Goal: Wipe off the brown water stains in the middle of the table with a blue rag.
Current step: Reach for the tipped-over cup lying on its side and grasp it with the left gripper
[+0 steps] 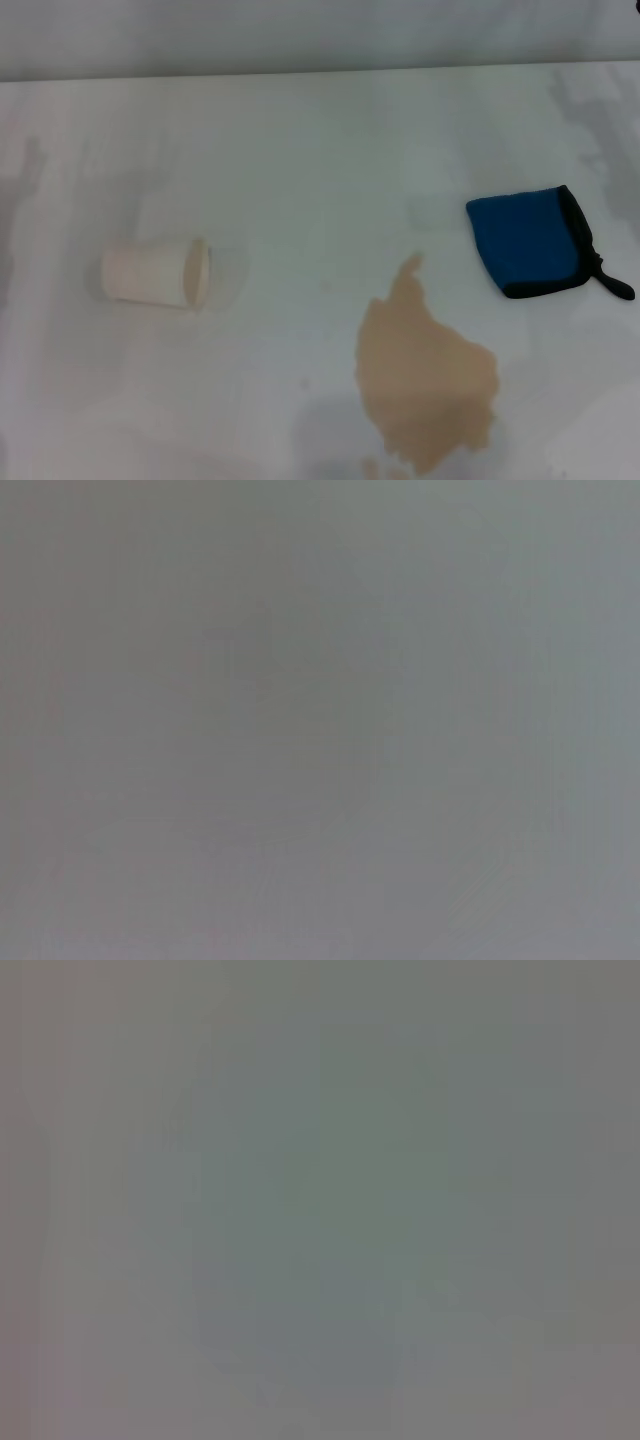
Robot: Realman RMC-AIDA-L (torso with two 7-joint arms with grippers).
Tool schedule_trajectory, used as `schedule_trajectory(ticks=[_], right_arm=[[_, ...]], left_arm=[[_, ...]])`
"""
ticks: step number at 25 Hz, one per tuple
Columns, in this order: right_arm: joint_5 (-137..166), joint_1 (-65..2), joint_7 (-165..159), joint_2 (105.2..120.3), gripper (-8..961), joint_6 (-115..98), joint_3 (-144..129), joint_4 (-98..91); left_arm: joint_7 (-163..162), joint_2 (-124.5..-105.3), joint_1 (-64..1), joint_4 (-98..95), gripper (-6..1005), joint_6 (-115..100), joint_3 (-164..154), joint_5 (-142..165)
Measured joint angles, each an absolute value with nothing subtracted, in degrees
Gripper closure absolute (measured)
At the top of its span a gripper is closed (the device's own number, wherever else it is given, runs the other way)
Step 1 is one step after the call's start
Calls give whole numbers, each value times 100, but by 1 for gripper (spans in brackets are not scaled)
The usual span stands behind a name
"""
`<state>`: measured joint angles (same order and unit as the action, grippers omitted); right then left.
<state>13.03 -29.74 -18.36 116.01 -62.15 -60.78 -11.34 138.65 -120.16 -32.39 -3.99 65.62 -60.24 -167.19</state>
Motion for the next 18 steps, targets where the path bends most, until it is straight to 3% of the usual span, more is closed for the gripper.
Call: schedule_trajectory(ticks=[18], right_arm=[[1336, -2888, -1893, 11619, 83, -6287, -6512, -943]], left_arm=[[13778, -11946, -3079, -344, 124, 6510, -7408, -16672]])
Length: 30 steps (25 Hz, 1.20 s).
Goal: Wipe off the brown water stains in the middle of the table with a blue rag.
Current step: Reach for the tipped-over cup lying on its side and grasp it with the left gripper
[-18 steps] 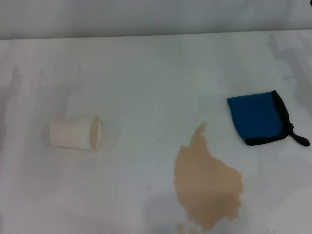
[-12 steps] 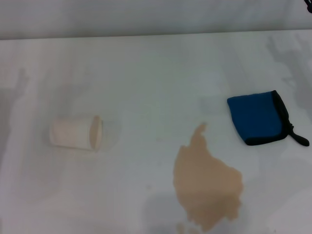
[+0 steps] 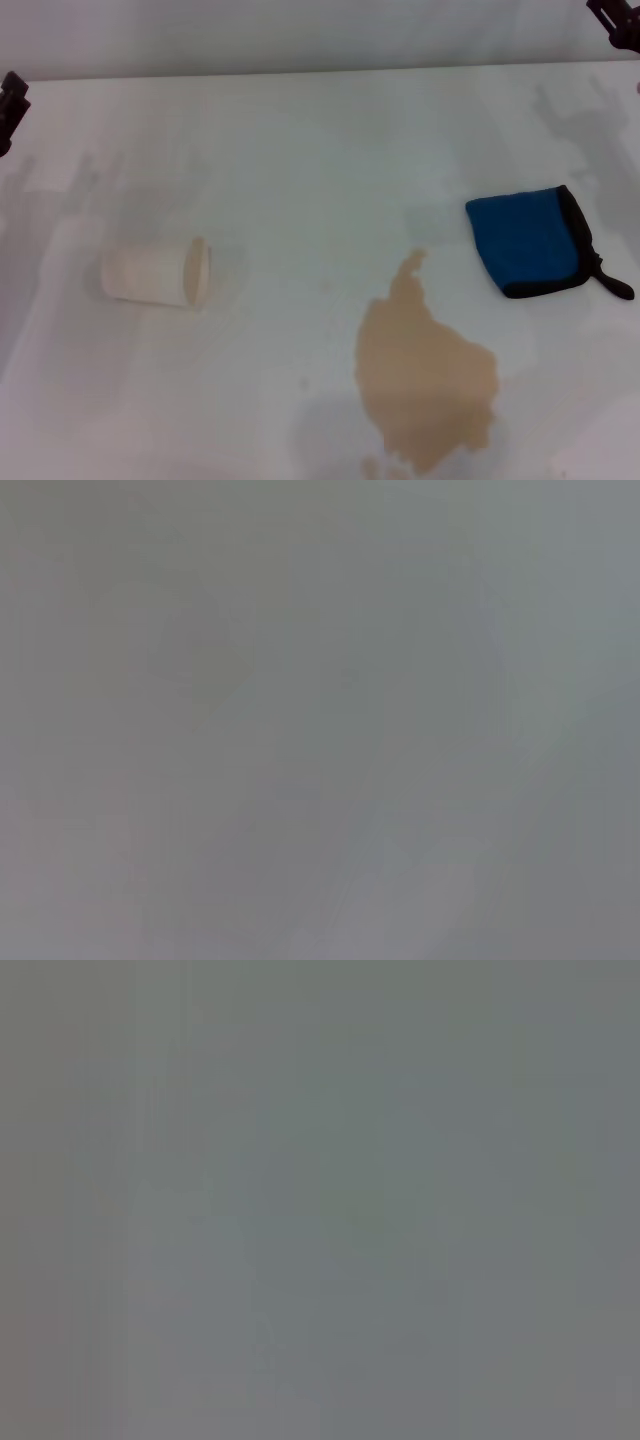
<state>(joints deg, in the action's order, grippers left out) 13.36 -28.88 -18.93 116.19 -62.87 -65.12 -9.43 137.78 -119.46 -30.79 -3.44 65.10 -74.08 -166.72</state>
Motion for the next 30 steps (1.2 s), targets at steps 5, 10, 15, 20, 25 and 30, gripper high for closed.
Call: schedule_trajectory(ticks=[5, 10, 15, 20, 25, 30], right_arm=[[1329, -2824, -1955, 11619, 83, -6351, -6605, -919], [1342, -2757, -2104, 11607, 83, -6421, -6616, -913], [1342, -2741, -2215, 11573, 83, -6430, -6686, -915], [1346, -2705, -2369, 11539, 83, -6556, -6684, -984], [1338, -2651, -2290, 11546, 84, -6598, -6682, -1139], [1296, -2659, -2341, 11596, 84, -6601, -6642, -1138]], left_arm=[[13531, -11913, -2727, -647, 125, 6833, -7488, -16485], [13309, -11640, -2400, -1467, 126, 6903, -7495, -15153], [12347, -11182, -2438, -2015, 127, 6955, -7482, -13604], [11626, -10881, -2476, -2807, 127, 7053, -7447, -12204], [10695, -10550, -2539, -3827, 128, 7323, -7390, -10623], [10284, -10389, -2904, -4098, 129, 8263, -6611, -9215]])
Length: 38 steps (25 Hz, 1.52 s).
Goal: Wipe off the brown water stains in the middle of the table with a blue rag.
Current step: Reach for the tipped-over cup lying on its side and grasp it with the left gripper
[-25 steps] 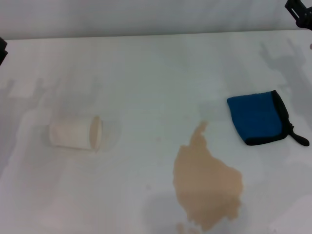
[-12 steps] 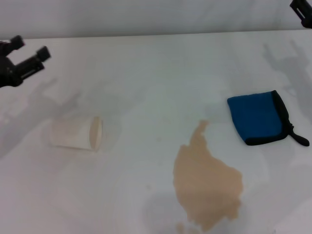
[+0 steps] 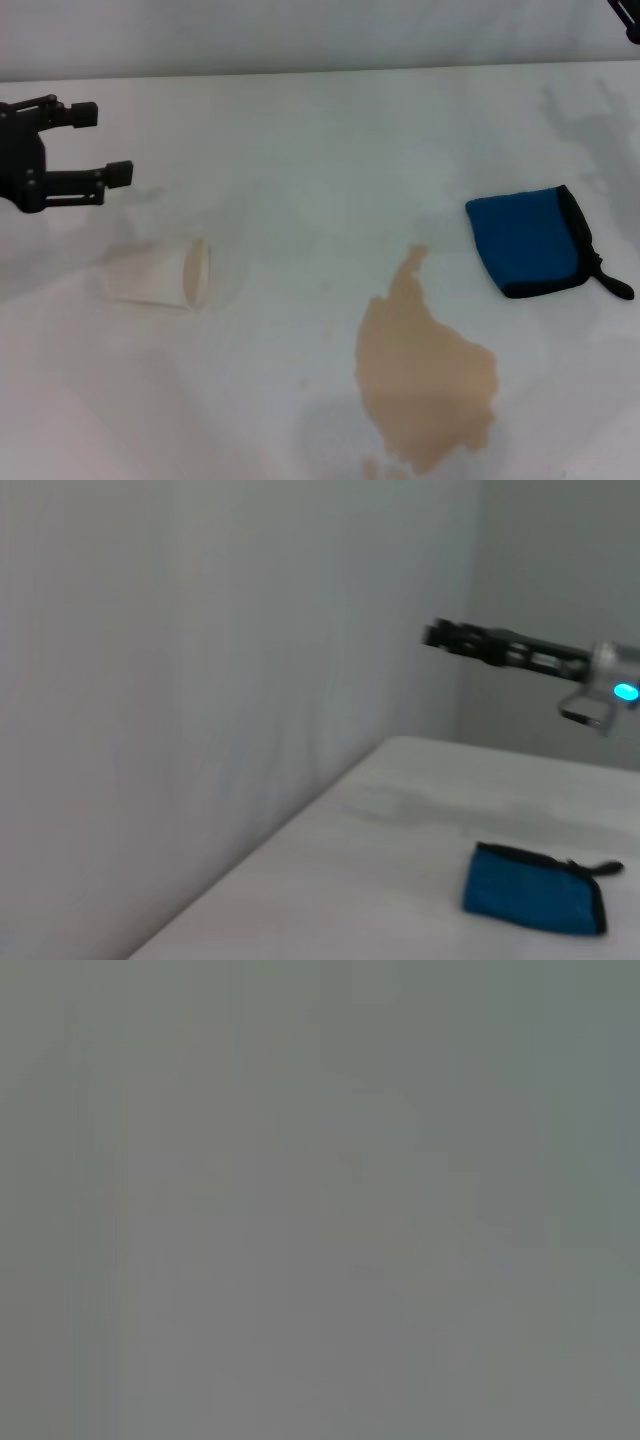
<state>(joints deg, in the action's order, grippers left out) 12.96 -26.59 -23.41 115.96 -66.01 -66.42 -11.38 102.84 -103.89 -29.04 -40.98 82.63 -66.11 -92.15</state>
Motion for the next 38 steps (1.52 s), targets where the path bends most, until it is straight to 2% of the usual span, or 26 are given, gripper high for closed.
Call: schedule_trajectory(ticks=[10, 19, 22, 38], right_arm=[[1216, -2699, -2941, 11620, 84, -6594, -6659, -1081], [1203, -2704, -3270, 11619, 84, -6601, -6679, -1059], [1203, -2717, -3323, 11619, 84, -6625, -6682, -1053], [1204, -2664, -3495, 11619, 84, -6944, -6648, -966]], left_arm=[[9783, -10280, -3633, -4847, 130, 9783, -5630, -6520], [9785, -10325, -4022, -5269, 132, 9956, -5640, -5255], [9790, -10378, -4098, -5288, 132, 9931, -5646, -4993], [10744, -11027, -4224, -5304, 135, 9369, -5711, -4240]])
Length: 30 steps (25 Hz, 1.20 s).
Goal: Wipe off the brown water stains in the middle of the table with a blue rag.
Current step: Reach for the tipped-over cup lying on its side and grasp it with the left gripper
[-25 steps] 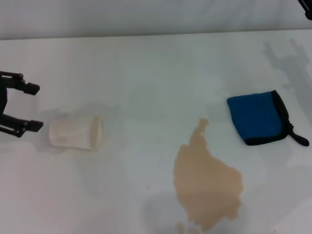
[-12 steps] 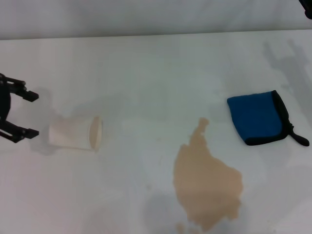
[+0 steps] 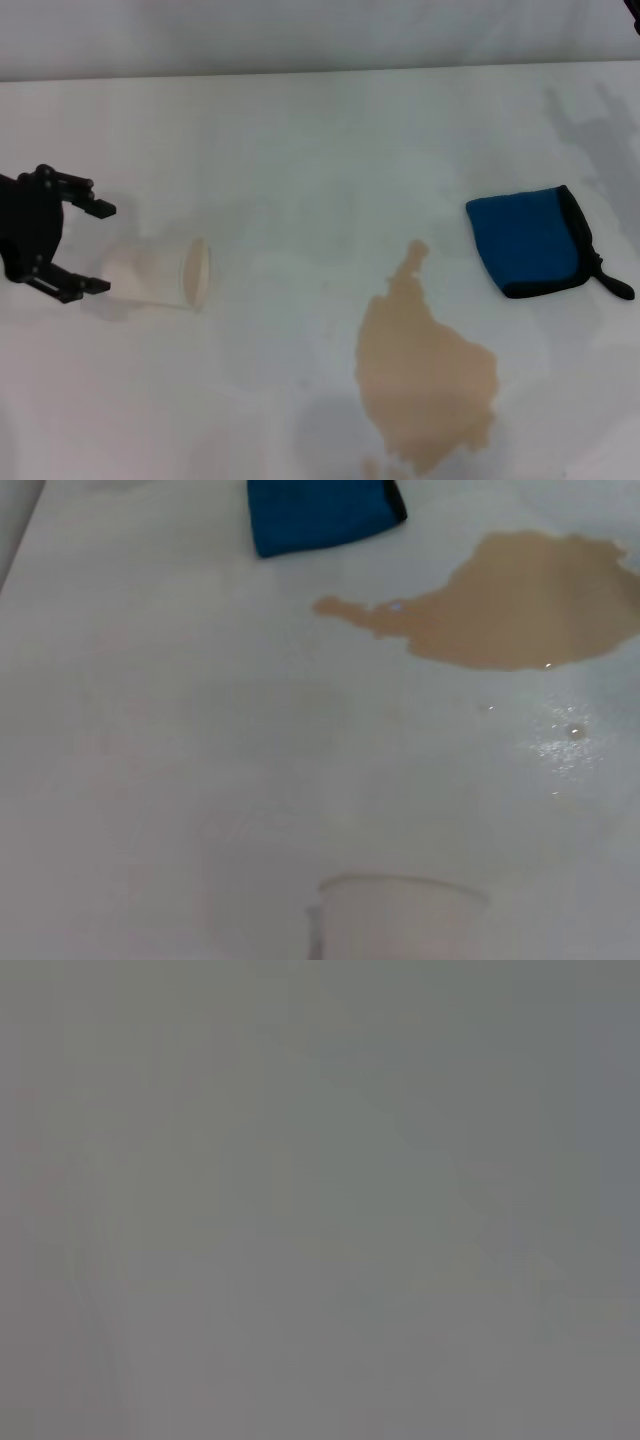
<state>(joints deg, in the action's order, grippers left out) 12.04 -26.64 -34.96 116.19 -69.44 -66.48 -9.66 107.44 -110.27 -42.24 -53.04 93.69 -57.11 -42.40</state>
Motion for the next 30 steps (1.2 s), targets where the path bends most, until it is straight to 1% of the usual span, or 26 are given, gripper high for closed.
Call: schedule_trajectory(ticks=[2, 3, 4, 5, 11, 17, 23, 30], right_arm=[[1204, -2663, -3496, 11619, 84, -6930, -6646, -966], [1204, -2662, -3497, 11619, 84, -6921, -6645, -966], [1204, -2661, -3497, 11619, 84, -6915, -6643, -966], [1204, -2658, -3498, 11619, 84, -6911, -6641, -966], [1126, -2651, -3498, 11610, 84, -6902, -6636, -966], [1073, -2649, -3495, 11602, 84, -6899, -6635, -966], [1063, -2637, -3493, 11595, 84, -6899, -6635, -966], [1063, -2635, -3489, 11592, 84, -6899, -6635, -966]], left_arm=[[10782, -11107, -4237, -5307, 135, 9186, -5716, -4125], [10782, -11107, -4237, -5307, 135, 9186, -5716, -4125], [10855, -11218, -4238, -5288, 136, 8953, -5765, -4017], [10863, -11226, -4236, -5284, 136, 8931, -5771, -4010], [10938, -11494, -4222, -5217, 137, 8511, -5932, -3979], [10915, -11536, -4335, -4970, 138, 8378, -6109, -3857], [10895, -11620, -4339, -4930, 139, 8222, -6127, -3705], [10894, -11674, -4342, -4803, 140, 8104, -6143, -3564]])
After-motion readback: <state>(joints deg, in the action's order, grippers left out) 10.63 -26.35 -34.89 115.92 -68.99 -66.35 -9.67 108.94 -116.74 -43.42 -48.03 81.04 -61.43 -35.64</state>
